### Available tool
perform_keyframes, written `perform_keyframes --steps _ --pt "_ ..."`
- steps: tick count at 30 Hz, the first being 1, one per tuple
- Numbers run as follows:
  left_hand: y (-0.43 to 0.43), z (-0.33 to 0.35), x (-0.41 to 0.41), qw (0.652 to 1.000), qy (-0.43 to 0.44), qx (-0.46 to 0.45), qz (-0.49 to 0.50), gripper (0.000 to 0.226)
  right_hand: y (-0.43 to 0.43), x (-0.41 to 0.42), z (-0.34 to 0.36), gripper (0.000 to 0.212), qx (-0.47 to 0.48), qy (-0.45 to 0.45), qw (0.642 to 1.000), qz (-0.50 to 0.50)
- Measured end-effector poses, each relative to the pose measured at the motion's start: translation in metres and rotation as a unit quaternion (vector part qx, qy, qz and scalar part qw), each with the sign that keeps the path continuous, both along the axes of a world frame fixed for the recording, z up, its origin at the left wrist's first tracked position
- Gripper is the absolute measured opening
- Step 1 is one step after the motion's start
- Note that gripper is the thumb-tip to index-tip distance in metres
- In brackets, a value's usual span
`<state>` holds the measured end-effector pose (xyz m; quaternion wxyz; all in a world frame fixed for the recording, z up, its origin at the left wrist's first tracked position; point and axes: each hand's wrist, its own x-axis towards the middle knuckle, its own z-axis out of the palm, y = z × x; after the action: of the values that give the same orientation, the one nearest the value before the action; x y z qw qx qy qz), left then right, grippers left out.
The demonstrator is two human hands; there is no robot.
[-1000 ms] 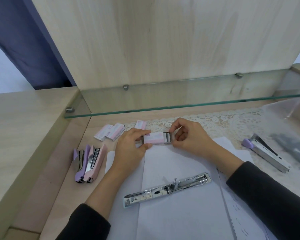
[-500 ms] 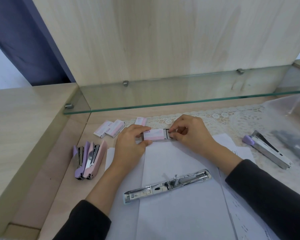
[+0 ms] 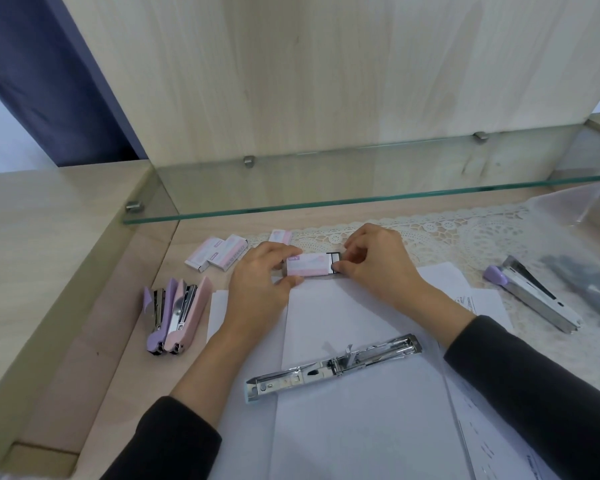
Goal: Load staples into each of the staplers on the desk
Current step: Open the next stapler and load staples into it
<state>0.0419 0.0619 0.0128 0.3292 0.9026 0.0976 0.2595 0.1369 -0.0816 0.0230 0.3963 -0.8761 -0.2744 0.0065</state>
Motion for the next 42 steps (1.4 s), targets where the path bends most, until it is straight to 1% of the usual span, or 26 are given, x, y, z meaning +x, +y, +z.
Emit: perform_keyframes --steps 2,5,11,14,18,25,30,34,38,42 --pt "0.0001 -0.0001 0.0001 1.0 0.002 0.0 0.0 0.034 0.001 -0.0002 -0.0012 0.012 0.003 0.013 1.0 -0.001" --pt "-0.0005 0.0003 -0.0005 1.0 -0.001 0.002 -0.001 0.034 0.0011 -0.001 -0.0031 0.007 0.036 0.036 0.999 -0.004" --pt "-0.0008 0.0009 -0.0004 1.0 0.0 -0.001 -0.001 0.034 -0.0011 -0.0014 -0.0026 0.007 0.064 0.05 0.997 -0.001" --pt "-0.0004 0.0004 -0.0001 1.0 0.001 -0.003 -0.001 0.035 -0.0019 -0.0014 -0.0023 0.006 0.06 0.016 0.998 0.015" --pt "0.0002 0.0 0.0003 1.0 0.004 -0.006 0.0 0.035 -0.0024 -0.0024 -0.0031 0.016 0.032 -0.036 0.998 0.037" --pt "0.0016 -0.0014 0.0007 1.0 0.004 -0.006 0.0 0.034 -0.0023 -0.0019 -0.0045 0.02 -0.011 -0.075 0.996 0.042" --pt "0.001 -0.0004 0.0007 1.0 0.003 -0.012 0.001 0.035 -0.0019 -0.0022 -0.0048 0.02 -0.018 -0.089 0.995 0.045" --pt "0.0012 -0.0004 0.0011 1.0 0.003 -0.01 0.001 0.035 -0.0017 -0.0007 -0.0021 0.019 -0.024 -0.064 0.997 0.047" --pt "0.0018 -0.0015 0.0023 1.0 0.007 -0.007 0.002 0.036 -0.0025 -0.0016 0.0009 0.018 0.007 -0.032 0.998 0.057" --pt "0.0021 -0.001 0.0018 1.0 0.009 -0.009 0.002 0.036 -0.0041 -0.0015 0.0008 0.034 0.056 0.007 0.997 0.052"
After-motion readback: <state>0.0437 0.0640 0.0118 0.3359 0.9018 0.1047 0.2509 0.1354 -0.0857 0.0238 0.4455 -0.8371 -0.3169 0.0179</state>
